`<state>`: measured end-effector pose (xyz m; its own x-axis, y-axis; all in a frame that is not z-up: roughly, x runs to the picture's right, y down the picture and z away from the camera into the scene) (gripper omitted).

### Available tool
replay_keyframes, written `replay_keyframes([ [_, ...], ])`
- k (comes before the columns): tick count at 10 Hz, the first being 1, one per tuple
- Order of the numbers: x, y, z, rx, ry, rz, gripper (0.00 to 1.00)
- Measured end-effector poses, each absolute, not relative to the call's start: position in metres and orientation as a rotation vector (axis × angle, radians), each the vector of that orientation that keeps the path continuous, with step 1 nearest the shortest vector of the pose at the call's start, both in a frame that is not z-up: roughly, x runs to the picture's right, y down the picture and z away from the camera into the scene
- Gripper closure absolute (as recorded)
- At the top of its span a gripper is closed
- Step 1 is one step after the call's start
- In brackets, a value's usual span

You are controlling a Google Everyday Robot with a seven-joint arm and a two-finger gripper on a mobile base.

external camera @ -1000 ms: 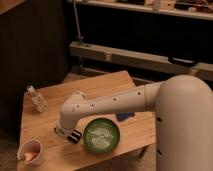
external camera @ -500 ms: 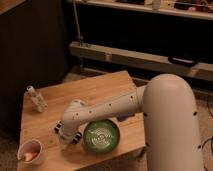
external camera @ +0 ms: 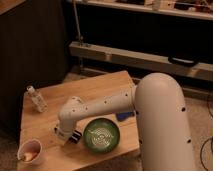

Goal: Push the eraser across the table

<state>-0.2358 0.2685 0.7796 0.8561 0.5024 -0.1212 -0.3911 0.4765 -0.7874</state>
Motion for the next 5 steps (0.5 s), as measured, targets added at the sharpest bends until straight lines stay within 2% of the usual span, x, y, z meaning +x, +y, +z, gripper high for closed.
replay_keyframes([
  [5,-0.231,0.253,0.808,-0.927,-0.095,0.572,1.0],
])
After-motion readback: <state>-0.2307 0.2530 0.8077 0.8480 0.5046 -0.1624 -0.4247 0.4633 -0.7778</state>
